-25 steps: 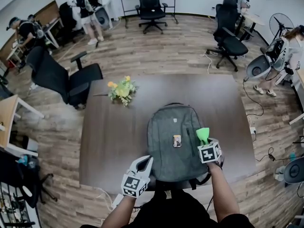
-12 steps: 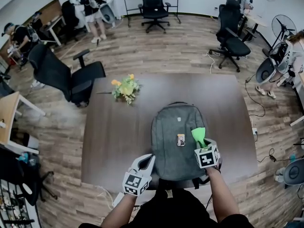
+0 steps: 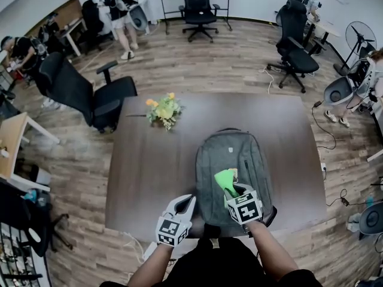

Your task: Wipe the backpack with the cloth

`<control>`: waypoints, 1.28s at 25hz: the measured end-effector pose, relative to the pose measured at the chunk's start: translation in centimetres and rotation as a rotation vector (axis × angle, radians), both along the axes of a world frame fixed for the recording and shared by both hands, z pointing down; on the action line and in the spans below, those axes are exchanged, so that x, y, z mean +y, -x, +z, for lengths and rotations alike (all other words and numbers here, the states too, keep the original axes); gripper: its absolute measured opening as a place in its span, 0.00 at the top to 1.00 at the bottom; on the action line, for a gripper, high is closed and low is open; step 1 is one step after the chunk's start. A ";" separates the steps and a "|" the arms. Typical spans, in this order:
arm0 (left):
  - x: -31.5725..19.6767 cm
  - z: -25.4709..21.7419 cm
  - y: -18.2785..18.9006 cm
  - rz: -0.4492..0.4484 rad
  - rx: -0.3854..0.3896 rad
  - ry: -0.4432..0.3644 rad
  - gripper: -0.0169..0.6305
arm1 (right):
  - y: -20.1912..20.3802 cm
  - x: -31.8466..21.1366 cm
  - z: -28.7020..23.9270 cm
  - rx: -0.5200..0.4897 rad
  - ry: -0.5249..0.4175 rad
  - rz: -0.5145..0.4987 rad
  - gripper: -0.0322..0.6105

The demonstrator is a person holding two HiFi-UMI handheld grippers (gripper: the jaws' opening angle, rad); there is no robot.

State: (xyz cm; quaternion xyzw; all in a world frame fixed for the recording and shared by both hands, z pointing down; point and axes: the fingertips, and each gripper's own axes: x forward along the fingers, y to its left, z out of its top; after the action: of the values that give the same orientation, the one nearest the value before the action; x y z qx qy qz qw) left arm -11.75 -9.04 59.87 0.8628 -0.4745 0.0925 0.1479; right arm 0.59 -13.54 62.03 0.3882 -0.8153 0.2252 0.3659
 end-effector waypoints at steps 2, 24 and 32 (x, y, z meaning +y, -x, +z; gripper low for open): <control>0.2 0.0 0.0 0.005 0.002 0.001 0.94 | 1.8 1.0 0.1 -0.041 0.029 -0.020 0.79; 1.0 0.8 0.6 -0.009 -0.021 0.024 0.94 | 3.6 4.5 3.4 0.035 0.080 -0.080 0.79; 1.7 -0.3 -1.3 0.010 -0.035 0.008 0.94 | -2.3 3.0 3.3 0.057 0.072 0.035 0.79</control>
State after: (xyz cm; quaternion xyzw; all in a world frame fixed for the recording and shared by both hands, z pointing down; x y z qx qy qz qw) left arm -10.49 -7.33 59.56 0.8628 -0.4724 0.1100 0.1426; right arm 2.92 -10.53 65.35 0.3954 -0.7889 0.2495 0.3987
